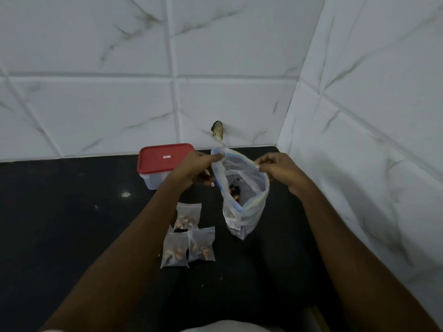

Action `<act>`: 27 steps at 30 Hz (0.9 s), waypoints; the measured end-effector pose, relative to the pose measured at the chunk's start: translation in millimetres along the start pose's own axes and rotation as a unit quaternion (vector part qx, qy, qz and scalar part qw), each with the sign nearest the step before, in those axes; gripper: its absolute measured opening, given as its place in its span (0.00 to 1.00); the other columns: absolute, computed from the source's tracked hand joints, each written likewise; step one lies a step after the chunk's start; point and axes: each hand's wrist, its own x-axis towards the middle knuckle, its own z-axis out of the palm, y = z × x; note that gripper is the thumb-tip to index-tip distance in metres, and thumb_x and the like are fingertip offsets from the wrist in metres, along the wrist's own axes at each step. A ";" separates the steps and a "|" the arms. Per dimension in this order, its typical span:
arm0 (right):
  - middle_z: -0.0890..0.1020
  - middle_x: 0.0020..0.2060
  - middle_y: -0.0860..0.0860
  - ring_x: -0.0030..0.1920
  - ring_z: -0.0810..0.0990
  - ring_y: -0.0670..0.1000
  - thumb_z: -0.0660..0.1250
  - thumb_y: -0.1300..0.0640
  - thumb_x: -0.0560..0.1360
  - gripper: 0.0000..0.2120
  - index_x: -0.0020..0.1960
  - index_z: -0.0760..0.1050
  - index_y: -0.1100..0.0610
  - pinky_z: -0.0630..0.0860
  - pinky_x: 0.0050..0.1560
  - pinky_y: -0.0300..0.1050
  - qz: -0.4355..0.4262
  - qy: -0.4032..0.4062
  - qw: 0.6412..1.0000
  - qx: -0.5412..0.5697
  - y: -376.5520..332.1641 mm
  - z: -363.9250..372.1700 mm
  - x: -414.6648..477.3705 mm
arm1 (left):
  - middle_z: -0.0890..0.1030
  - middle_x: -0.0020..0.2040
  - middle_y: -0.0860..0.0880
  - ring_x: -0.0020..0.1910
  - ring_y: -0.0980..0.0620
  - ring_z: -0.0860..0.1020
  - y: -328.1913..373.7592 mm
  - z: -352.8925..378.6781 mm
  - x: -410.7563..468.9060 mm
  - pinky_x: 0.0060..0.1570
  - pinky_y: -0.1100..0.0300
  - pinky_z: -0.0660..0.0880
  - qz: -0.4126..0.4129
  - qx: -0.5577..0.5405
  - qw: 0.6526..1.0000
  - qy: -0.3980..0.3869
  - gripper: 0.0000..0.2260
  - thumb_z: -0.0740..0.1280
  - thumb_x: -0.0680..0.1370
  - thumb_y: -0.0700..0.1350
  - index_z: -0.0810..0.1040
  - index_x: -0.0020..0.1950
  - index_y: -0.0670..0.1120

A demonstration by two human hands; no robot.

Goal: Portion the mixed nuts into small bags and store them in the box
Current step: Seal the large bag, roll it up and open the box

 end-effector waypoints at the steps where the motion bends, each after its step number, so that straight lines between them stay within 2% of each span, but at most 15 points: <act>1: 0.84 0.42 0.56 0.41 0.79 0.53 0.66 0.67 0.73 0.08 0.45 0.82 0.57 0.77 0.43 0.49 -0.007 -0.016 1.000 -0.010 -0.5 -0.3 0.8 | 0.81 0.43 0.45 0.38 0.50 0.80 2.8 -0.8 0.2 0.33 0.57 0.78 -0.006 -0.011 1.000 0.009 0.17 0.67 0.77 0.58 0.77 0.49 0.44; 3: 0.84 0.42 0.55 0.41 0.78 0.52 0.66 0.66 0.74 0.08 0.46 0.82 0.57 0.75 0.42 0.48 -0.017 -0.043 0.998 -0.031 -1.7 0.7 2.9 | 0.77 0.45 0.48 0.43 0.49 0.77 5.8 0.9 4.3 0.40 0.55 0.76 -0.006 -0.027 0.999 0.036 0.13 0.64 0.79 0.58 0.74 0.49 0.48; 6: 0.82 0.43 0.55 0.42 0.76 0.53 0.66 0.65 0.75 0.06 0.46 0.80 0.57 0.74 0.43 0.49 -0.016 -0.063 0.997 -0.045 -2.5 3.1 7.8 | 0.80 0.54 0.43 0.49 0.47 0.79 4.5 4.2 14.3 0.46 0.53 0.78 0.023 0.047 0.997 0.050 0.13 0.64 0.81 0.49 0.77 0.59 0.41; 9: 0.80 0.43 0.53 0.41 0.77 0.50 0.69 0.59 0.75 0.03 0.48 0.77 0.55 0.74 0.40 0.44 -0.019 -0.041 0.997 -0.059 -4.0 7.8 12.0 | 0.80 0.47 0.44 0.42 0.50 0.78 6.6 3.1 17.0 0.40 0.58 0.77 0.047 0.081 0.995 0.037 0.07 0.67 0.78 0.41 0.79 0.53 0.41; 12: 0.80 0.43 0.49 0.42 0.77 0.46 0.71 0.57 0.74 0.06 0.50 0.77 0.56 0.72 0.40 0.37 -0.078 0.031 0.992 -0.093 -8.3 12.2 18.3 | 0.81 0.46 0.43 0.43 0.47 0.79 12.9 2.4 17.1 0.44 0.53 0.79 0.059 0.122 0.991 0.005 0.05 0.71 0.74 0.40 0.80 0.50 0.41; 15: 0.78 0.49 0.50 0.48 0.77 0.50 0.65 0.62 0.75 0.11 0.56 0.78 0.55 0.74 0.49 0.44 -0.112 0.060 0.973 -0.190 -13.2 13.4 25.1 | 0.82 0.48 0.42 0.43 0.47 0.81 18.0 0.8 20.4 0.42 0.55 0.81 0.071 0.172 0.983 -0.003 0.07 0.72 0.73 0.39 0.81 0.51 0.42; 17: 0.75 0.51 0.49 0.50 0.76 0.52 0.61 0.61 0.76 0.14 0.59 0.78 0.55 0.73 0.53 0.47 -0.110 0.072 0.958 -0.255 -14.1 10.0 27.1 | 0.81 0.48 0.44 0.43 0.48 0.80 20.4 0.0 22.5 0.39 0.58 0.80 0.096 0.219 0.971 0.014 0.11 0.72 0.73 0.39 0.81 0.55 0.42; 22: 0.73 0.49 0.47 0.49 0.75 0.51 0.59 0.62 0.76 0.15 0.60 0.77 0.53 0.71 0.49 0.47 -0.127 0.058 0.941 -0.307 -12.0 4.7 26.8 | 0.81 0.52 0.45 0.48 0.47 0.79 15.4 4.3 29.8 0.44 0.56 0.77 0.169 0.325 0.928 0.072 0.14 0.67 0.75 0.43 0.77 0.60 0.45; 25: 0.76 0.50 0.48 0.50 0.76 0.51 0.58 0.65 0.75 0.16 0.56 0.78 0.51 0.75 0.50 0.50 -0.159 0.035 0.941 -0.298 -14.0 6.7 24.4 | 0.79 0.52 0.45 0.49 0.48 0.77 12.2 8.7 36.0 0.46 0.58 0.71 0.206 0.351 0.909 0.093 0.14 0.71 0.75 0.48 0.78 0.56 0.42; 27: 0.79 0.51 0.49 0.49 0.76 0.51 0.58 0.66 0.75 0.16 0.54 0.78 0.51 0.76 0.51 0.52 -0.166 0.037 0.943 -0.285 -15.4 7.4 23.9 | 0.81 0.51 0.45 0.48 0.49 0.77 13.3 9.9 37.7 0.44 0.59 0.70 0.218 0.345 0.909 0.084 0.10 0.70 0.75 0.46 0.79 0.53 0.43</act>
